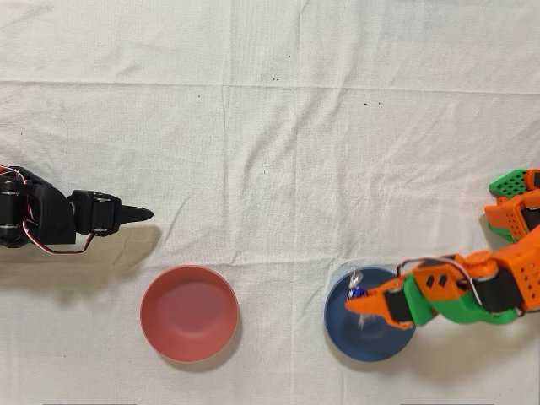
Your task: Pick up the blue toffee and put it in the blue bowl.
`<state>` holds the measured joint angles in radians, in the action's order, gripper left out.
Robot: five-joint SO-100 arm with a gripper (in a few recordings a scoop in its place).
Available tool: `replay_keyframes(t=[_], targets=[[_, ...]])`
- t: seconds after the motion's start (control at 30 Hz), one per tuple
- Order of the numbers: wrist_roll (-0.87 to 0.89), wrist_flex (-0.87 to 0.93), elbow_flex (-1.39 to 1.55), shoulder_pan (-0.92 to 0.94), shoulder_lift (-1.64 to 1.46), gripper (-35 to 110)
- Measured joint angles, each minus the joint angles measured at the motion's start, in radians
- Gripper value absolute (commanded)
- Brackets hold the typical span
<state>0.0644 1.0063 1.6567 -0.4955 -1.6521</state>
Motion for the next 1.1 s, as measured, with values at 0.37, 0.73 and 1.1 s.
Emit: replay_keyframes(t=[0.37,0.73,1.1], targets=[[0.081,0.106,-0.069,-0.163,0.071,13],[0.106,0.132,-0.057,-0.166,0.078,12],[0.078,0.141,-0.017,-0.115,0.106,15]])
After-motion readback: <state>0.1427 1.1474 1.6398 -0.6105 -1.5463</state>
